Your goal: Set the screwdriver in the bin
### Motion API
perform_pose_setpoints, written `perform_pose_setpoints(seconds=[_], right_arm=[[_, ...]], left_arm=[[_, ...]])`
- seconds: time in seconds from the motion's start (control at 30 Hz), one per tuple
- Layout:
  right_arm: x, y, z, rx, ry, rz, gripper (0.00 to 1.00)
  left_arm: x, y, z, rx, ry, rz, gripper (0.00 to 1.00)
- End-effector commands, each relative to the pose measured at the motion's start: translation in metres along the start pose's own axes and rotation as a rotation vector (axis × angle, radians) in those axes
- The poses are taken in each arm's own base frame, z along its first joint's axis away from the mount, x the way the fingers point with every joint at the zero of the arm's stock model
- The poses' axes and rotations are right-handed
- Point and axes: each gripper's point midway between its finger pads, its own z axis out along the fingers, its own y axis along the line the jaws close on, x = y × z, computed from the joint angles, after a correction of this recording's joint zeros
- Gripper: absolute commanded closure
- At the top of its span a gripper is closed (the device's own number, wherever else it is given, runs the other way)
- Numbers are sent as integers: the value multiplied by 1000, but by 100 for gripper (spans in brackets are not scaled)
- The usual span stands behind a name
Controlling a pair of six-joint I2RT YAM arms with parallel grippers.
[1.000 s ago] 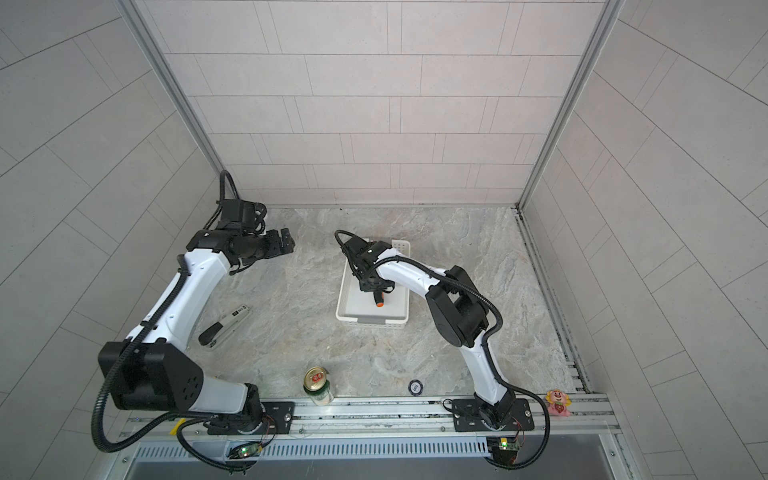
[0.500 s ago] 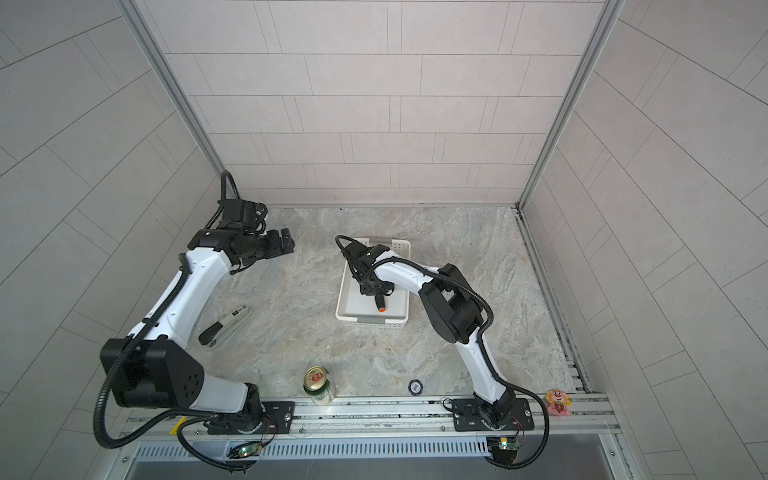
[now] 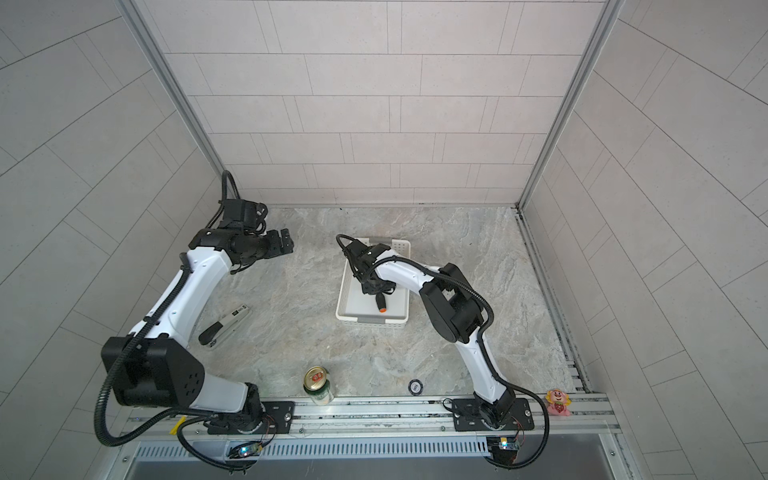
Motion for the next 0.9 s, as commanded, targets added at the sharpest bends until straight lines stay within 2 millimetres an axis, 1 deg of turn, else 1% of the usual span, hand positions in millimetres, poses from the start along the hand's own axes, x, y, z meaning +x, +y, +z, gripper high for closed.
perform_pose_setpoints(seconds=[0.0,0.07,0.17,0.27,0.37,0.47,0.5,0.53,0.6,0.63,0.73,0.8,0.87], right_arm=[[-25,-11,-51,-12,-95,-8,73],[-31,-9,-69,-40,-120,-23,72],[-41,-10,-101,-85,-189,-54,67],[-50,-25,-133,-73,-270,-78,60],[-55,-51,-159,-33,-346,-77,52],[-54,-81,-177,-14,-408,-45,37],[-53,-91,-181,-15,-427,-31,29],[-52,-101,-188,-18,-451,-21,18],[-47,-123,-199,18,-500,-3,3],[-43,-137,-204,59,-524,8,0],[-33,-175,-216,182,-596,48,0],[-23,-195,-213,211,-610,71,0],[-14,-209,-211,214,-643,88,0]], left_arm=[[-10,3,-10,-10,-54,6,0],[-12,1,-13,3,-76,10,0],[-17,-7,-19,47,-124,29,0],[-22,-12,-24,81,-200,46,0],[-26,-12,-30,91,-268,56,0],[-24,-13,-32,90,-305,85,0],[-23,-13,-31,90,-313,95,0],[-22,-13,-32,87,-322,102,0],[-22,-6,-32,46,-348,102,0],[-21,-3,-32,32,-362,116,0],[-20,2,-27,16,-435,165,0],[-18,0,-21,43,-502,176,0],[-19,-5,-15,75,-534,179,0]])
